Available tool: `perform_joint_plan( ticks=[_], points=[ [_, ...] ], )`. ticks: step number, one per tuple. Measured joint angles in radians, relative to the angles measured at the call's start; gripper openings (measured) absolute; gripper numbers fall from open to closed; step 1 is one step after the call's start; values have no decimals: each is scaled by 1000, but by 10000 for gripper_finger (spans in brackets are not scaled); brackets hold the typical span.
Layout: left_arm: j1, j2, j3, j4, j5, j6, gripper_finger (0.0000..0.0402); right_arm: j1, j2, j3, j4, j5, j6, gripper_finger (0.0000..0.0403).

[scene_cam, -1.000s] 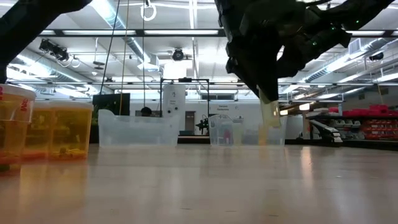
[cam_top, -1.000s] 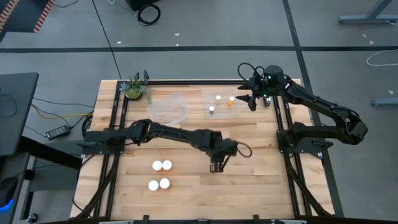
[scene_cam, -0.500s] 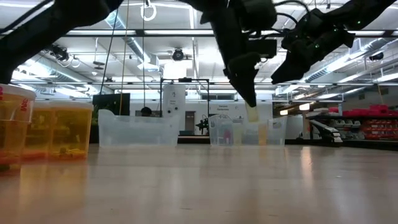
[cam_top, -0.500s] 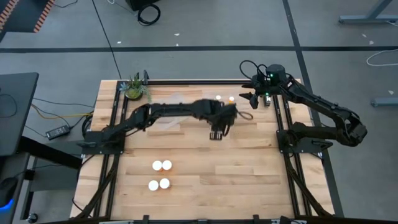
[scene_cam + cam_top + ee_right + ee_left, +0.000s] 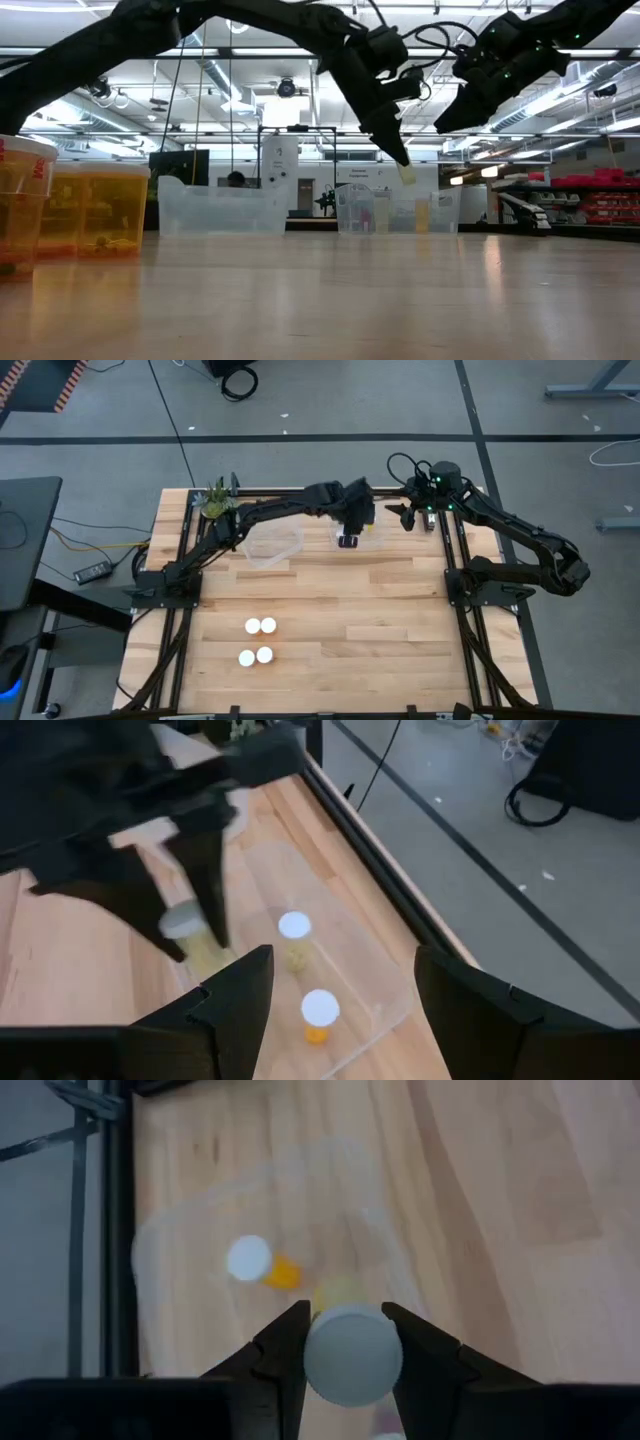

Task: Pick and place medicine bottles into bin by pill shape (circle, oval)
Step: Put the yellow pill bottle into the right transparent bin

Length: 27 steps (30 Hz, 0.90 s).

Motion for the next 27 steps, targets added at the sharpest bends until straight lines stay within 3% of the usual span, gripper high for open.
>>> perform_joint_plan(
  ticks=[10, 18, 27],
  points=[
    [47, 0, 0, 100, 59, 53, 125, 0, 0, 0, 64, 8, 11, 251],
    [50, 1, -1, 128, 63, 81, 130, 0, -12, 0, 167, 139, 54, 251],
    [55, 42, -3, 158, 61, 77, 124, 0, -114, 0, 195, 248, 83, 251]
  ],
)
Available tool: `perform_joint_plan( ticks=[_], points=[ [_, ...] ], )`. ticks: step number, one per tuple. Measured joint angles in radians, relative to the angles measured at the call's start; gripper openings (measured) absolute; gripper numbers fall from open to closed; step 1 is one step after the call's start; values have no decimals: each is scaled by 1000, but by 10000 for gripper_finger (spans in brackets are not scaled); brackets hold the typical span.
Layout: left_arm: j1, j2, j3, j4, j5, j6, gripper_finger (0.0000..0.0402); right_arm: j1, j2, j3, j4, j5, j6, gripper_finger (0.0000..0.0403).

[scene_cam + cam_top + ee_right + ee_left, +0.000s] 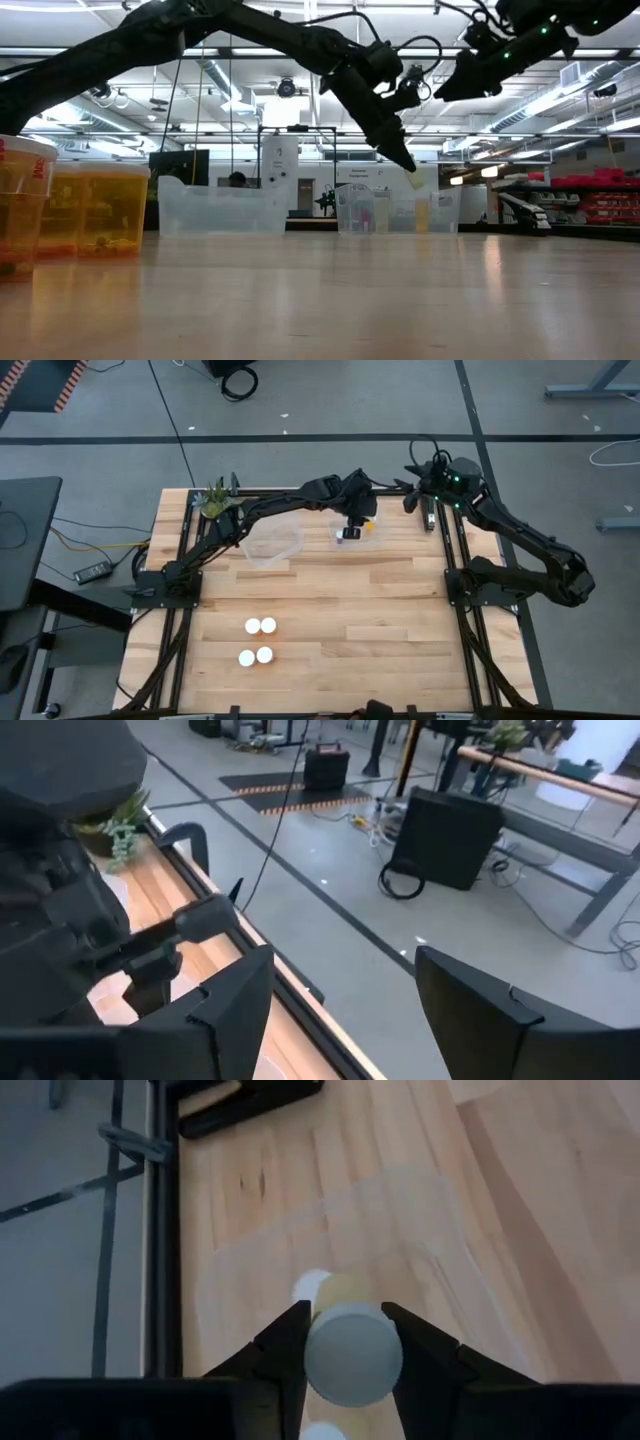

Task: Pick and place medicine bottles into bin by pill shape (circle, oval)
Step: Put the yellow pill bottle into the right transparent bin

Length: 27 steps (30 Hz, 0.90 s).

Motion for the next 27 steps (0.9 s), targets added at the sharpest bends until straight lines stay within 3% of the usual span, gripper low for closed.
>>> perform_joint_plan(
  ticks=[4, 15, 27],
  points=[
    [-7, -1, 1, 5, 0, -8, 128, 0, -30, 0, -16, 7, -2, 251],
    [-17, 23, 1, -187, 18, -92, 133, 5, -28, 0, -67, 5, 1, 251],
    [-11, 57, 2, -250, 19, -166, 133, 5, -24, 0, -81, -59, 23, 251]
  ],
)
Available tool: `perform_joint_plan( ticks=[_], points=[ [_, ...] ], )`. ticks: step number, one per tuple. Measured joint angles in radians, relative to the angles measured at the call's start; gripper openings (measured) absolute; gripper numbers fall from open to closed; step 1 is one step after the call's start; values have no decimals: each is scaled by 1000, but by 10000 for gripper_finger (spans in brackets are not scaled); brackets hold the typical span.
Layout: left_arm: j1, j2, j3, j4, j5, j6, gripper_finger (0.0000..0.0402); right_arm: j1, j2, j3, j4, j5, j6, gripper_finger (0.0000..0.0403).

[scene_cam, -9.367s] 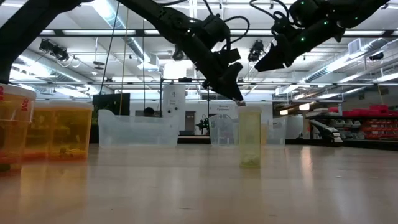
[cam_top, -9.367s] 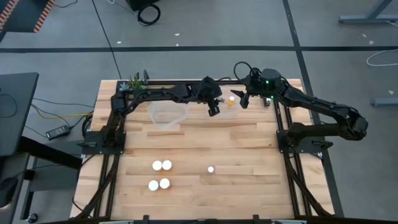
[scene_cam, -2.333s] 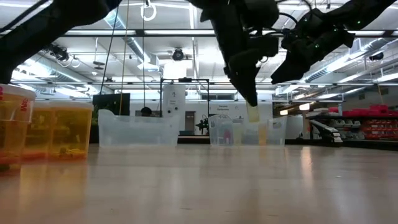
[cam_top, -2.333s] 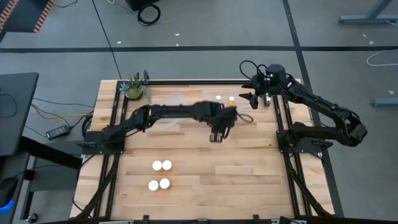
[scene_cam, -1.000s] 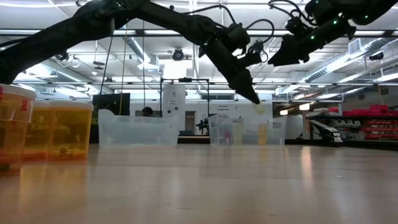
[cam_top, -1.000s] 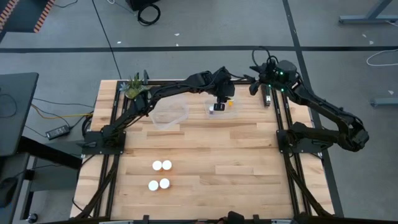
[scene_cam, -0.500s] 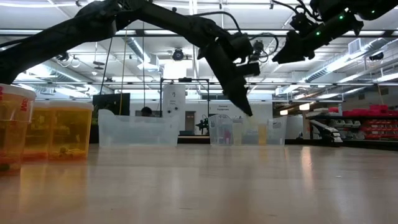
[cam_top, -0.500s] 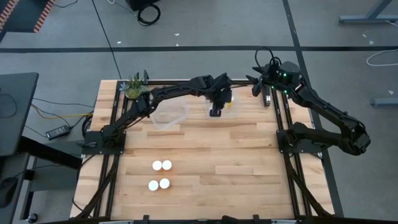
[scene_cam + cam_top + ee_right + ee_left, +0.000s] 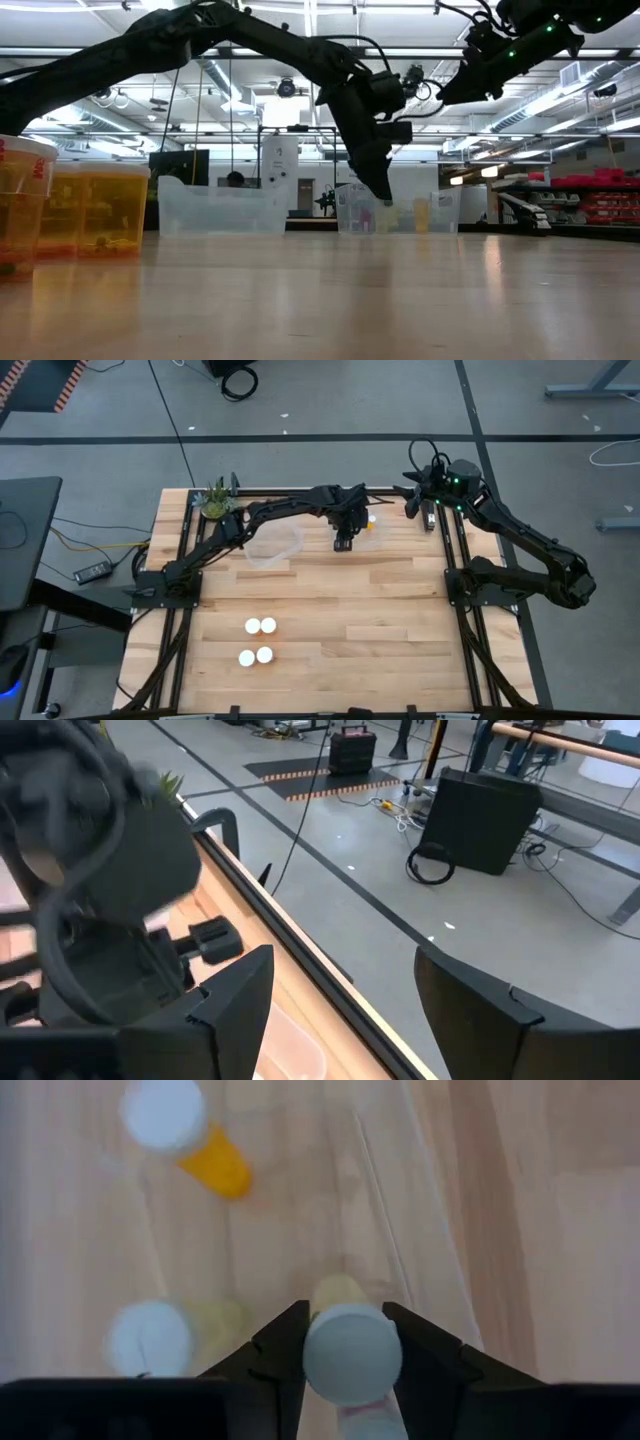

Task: Pick and place medicine bottles into bin by pill shape (circle, oval)
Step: Put the yellow pill bottle into the right transparent bin

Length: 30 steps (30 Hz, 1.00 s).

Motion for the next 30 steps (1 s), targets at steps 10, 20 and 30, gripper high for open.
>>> perform_joint_plan(
  ticks=[10, 20, 30],
  points=[
    [-1, 13, -1, -7, 0, 5, 137, 21, 0, 0, -6, 0, -7, 251],
    [-1, 13, -1, -3, -1, 5, 185, 21, 0, 0, -6, 0, -7, 251],
    [-6, 11, 23, -33, -34, 10, 240, 21, 0, 0, -18, 0, -15, 251]
  ],
)
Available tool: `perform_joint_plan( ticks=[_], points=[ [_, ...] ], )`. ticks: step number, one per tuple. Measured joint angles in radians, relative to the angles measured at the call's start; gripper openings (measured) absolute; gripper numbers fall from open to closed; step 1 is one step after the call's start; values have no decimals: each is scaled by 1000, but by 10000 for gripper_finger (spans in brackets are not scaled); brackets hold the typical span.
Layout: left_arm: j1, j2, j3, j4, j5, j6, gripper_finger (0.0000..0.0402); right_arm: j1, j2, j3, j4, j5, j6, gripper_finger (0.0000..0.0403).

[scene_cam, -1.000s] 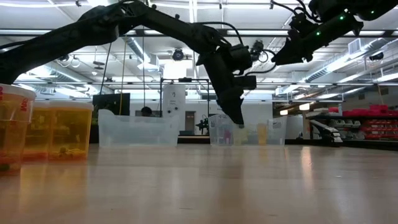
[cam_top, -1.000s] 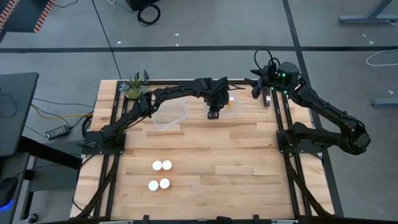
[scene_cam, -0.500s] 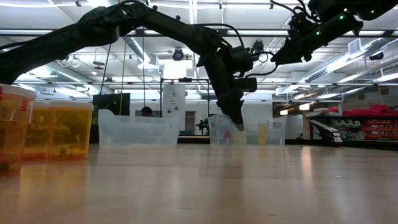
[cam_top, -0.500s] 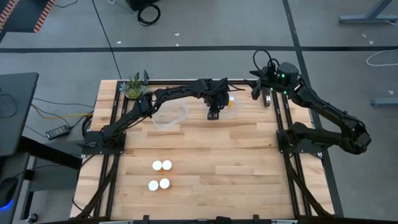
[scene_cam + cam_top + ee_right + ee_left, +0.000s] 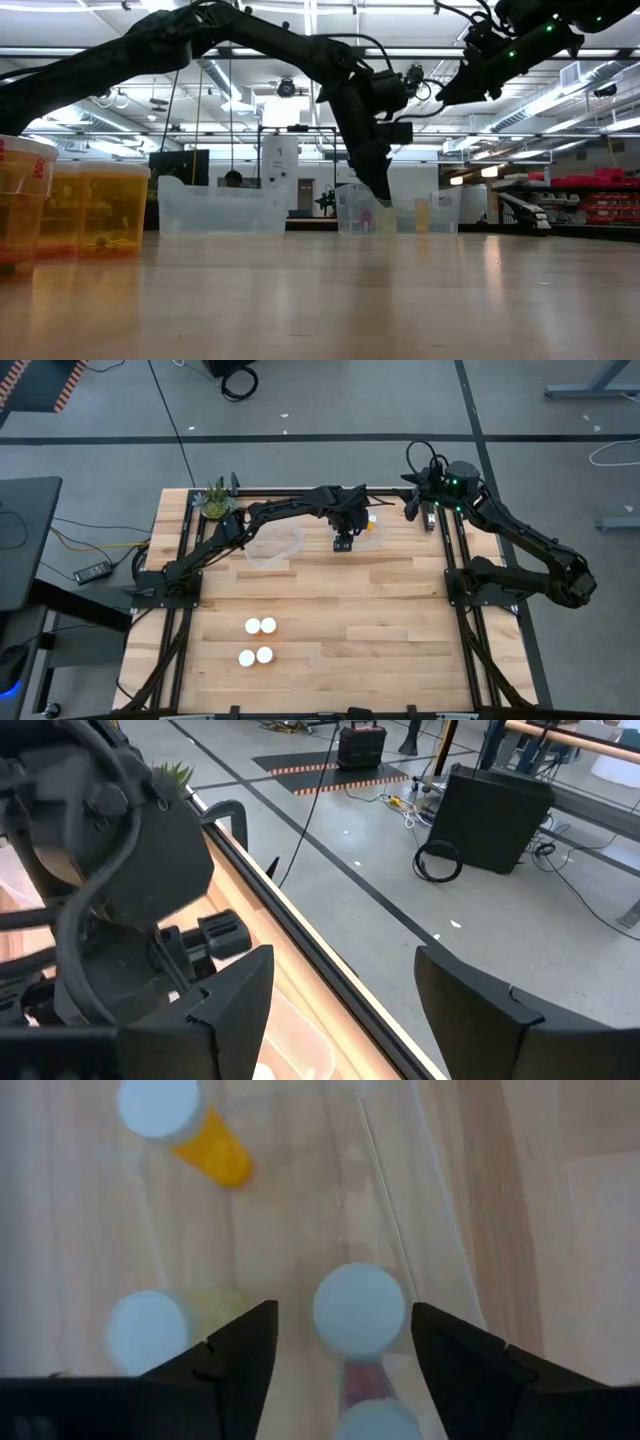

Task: Pick and place medicine bottles into bin by pill shape (circle, oval)
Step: Put the yellow pill bottle into the right transparent bin, then put the orange pill bottle into the left transparent bin

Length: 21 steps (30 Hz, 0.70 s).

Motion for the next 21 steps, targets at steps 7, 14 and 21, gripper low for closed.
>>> perform_joint_plan(
  ticks=[7, 14, 21],
  points=[
    [-9, -37, 19, -18, -23, 21, 261, 0, 0, 0, -5, 0, -4, 251],
    [-41, -130, 20, -105, -39, 21, 260, 0, 0, 0, -25, 1, -13, 251],
    [-129, -213, 20, -341, 48, -123, 230, -6, 0, 0, -61, 8, -27, 251]
  ],
)
